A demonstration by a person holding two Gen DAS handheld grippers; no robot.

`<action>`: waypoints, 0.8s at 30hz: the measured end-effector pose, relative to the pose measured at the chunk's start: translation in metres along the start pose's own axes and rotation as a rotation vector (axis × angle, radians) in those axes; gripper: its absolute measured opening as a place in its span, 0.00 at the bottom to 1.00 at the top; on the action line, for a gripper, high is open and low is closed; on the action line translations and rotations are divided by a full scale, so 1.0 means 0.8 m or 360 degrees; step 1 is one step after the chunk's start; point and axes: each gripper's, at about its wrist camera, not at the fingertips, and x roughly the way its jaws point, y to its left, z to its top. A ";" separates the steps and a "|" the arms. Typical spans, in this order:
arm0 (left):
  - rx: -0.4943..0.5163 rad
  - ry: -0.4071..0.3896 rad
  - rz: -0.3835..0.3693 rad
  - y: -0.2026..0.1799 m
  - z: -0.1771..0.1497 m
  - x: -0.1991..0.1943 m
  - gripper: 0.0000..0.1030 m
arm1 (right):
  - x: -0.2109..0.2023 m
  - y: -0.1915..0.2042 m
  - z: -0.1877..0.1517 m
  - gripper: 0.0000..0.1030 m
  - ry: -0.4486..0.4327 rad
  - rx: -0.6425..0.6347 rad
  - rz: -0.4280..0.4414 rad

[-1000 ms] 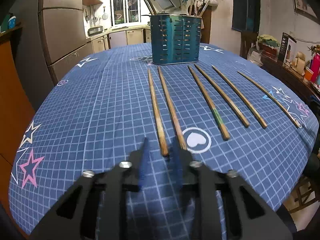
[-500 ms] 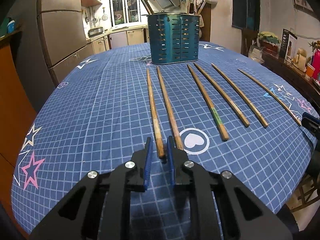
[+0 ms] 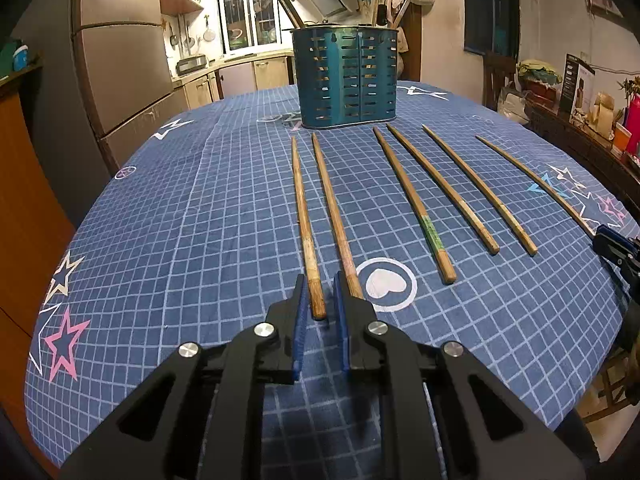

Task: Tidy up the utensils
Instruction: 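Return both grippers to the chopsticks and close the left gripper on one, then lift the chopstick in the left gripper while the right gripper grasps another, carry both over the holder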

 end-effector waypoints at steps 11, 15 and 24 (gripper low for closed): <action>0.0005 -0.0056 0.0002 -0.006 -0.008 -0.006 0.05 | -0.004 0.003 -0.007 0.08 -0.0096 0.0006 -0.0013; -0.0003 -0.0089 -0.0019 -0.006 -0.011 -0.011 0.05 | -0.020 0.003 0.004 0.08 -0.0164 -0.0033 -0.0028; 0.0006 -0.0349 0.0014 0.006 0.032 -0.066 0.05 | -0.072 -0.006 0.085 0.08 -0.0460 -0.0176 -0.0074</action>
